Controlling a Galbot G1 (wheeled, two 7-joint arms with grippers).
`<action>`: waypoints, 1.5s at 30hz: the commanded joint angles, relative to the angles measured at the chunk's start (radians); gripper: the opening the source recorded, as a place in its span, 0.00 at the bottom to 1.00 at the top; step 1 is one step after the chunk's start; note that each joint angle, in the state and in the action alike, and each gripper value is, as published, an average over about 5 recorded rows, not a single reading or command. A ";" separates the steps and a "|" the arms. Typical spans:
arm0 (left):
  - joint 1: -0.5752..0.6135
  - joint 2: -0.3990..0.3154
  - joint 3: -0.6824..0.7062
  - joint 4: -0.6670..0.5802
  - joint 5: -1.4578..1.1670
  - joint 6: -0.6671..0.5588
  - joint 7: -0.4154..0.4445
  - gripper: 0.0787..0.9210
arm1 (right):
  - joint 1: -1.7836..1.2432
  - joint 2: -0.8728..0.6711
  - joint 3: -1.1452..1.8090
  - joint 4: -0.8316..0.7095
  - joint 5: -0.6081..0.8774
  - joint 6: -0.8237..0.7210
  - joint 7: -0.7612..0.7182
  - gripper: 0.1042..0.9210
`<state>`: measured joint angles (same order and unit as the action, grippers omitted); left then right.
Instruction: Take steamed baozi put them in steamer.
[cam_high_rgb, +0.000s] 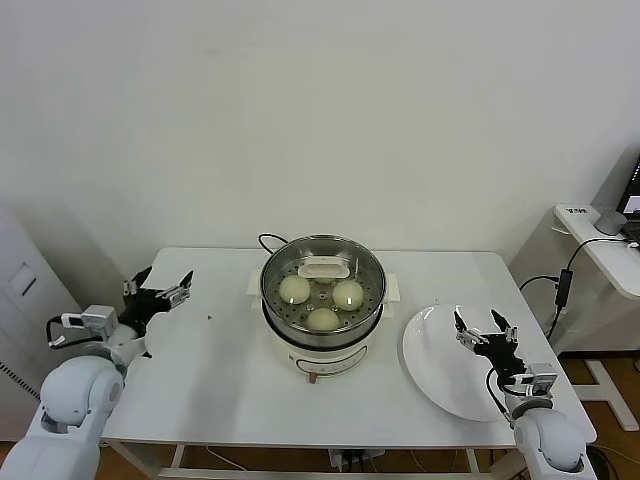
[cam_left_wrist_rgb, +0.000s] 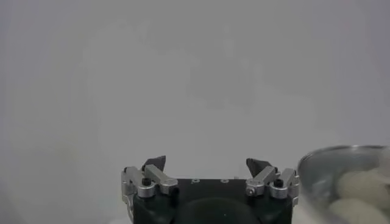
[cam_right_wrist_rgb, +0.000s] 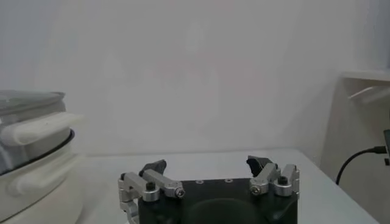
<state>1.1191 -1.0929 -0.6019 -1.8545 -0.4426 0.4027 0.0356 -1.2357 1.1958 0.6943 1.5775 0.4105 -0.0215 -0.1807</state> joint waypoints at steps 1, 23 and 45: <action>0.025 0.021 0.000 0.146 -0.066 -0.036 -0.007 0.88 | -0.012 0.002 0.002 0.023 0.002 -0.024 0.033 0.88; 0.059 -0.042 0.028 0.135 0.019 -0.050 -0.003 0.88 | -0.029 0.004 0.005 0.031 -0.011 -0.035 0.029 0.88; 0.072 -0.066 0.020 0.114 0.026 -0.041 -0.004 0.88 | -0.031 0.012 0.013 0.034 -0.051 -0.046 0.024 0.88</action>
<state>1.1872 -1.1541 -0.5810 -1.7343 -0.4200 0.3590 0.0317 -1.2661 1.2079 0.7069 1.6090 0.3759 -0.0654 -0.1542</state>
